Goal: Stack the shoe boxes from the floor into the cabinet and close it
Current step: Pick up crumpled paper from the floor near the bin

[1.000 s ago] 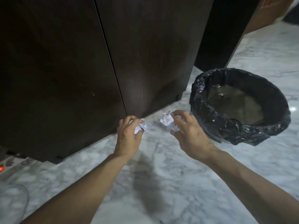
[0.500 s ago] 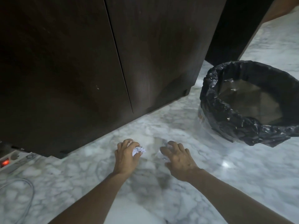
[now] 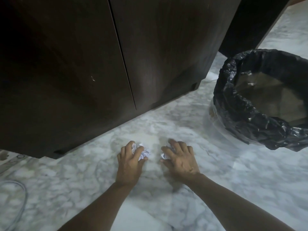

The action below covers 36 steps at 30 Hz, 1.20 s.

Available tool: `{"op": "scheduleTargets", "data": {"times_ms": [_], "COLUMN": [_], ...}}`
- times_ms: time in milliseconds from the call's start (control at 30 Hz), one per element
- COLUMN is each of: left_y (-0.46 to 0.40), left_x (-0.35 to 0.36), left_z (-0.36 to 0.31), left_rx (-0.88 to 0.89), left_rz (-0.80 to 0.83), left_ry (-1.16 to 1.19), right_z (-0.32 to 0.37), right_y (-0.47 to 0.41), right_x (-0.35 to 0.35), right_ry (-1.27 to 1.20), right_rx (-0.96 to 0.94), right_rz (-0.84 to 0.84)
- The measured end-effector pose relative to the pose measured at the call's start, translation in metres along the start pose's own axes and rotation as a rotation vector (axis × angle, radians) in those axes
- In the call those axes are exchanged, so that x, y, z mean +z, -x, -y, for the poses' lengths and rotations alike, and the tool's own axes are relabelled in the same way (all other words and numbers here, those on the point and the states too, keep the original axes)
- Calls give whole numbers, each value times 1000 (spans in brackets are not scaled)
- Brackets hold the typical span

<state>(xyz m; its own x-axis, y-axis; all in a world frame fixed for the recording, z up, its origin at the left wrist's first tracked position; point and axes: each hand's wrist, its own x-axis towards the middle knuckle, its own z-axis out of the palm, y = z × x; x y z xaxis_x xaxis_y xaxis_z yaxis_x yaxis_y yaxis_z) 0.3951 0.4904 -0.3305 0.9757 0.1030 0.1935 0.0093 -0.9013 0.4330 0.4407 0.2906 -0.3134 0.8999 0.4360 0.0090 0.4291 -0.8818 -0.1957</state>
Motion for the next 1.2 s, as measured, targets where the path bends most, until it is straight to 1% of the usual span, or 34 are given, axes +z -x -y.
{"op": "scheduleTargets", "data": {"times_ms": [133, 233, 300, 433, 533, 600, 667, 733, 767, 833, 900, 967, 1033, 1100, 1167, 1200], "left_y": [-2, -8, -13, -39, -72, -97, -120, -139, -146, -156, -162, -165, -166, -164, -161, -160], "left_x": [-1, -3, -9, -31, -54, -76, -100, -119, -123, -126, -122, -117, -111, -107, -103, -102], "left_z": [0, 5, 3, -26, -70, -108, -152, -195, -215, -248, -276, -299, -316, -326, -333, -334], "left_rx": [82, 70, 68, 110, 168, 233, 327, 389, 402, 397, 369, 310, 238, 210, 188, 182], "left_rz": [-17, 1, 5, -51, -107, -144, -203, -227, -216, -167, -86, 53, 235, 392, 508, 537], "left_ry": [23, 100, 149, 222, 327, 404, 464, 475, 476, 486, 492, 449, 382, 366, 422, 450], "right_z": [-7, -13, -13, 0, 3, -6, -28, -54, -70, -99, -125, -147, -161, -172, -176, -177], "right_y": [-2, -4, -3, -6, -5, -2, 2, 5, 5, 5, 3, 4, 8, 11, 16, 19], "right_x": [8, 6, -8, -71, -136, -182, -220, -247, -252, -259, -262, -263, -267, -269, -270, -271], "right_ry": [3, -60, -127, -204, -245, -283, -334, -339, -336, -374, -446, -508, -532, -584, -585, -570], "right_rx": [-44, -39, -31, -72, -89, -29, 102, 221, 283, 429, 508, 505, 531, 533, 524, 535], "right_rz": [-72, -136, -206, -394, -542, -678, -797, -864, -870, -839, -780, -711, -627, -567, -571, -601]}}
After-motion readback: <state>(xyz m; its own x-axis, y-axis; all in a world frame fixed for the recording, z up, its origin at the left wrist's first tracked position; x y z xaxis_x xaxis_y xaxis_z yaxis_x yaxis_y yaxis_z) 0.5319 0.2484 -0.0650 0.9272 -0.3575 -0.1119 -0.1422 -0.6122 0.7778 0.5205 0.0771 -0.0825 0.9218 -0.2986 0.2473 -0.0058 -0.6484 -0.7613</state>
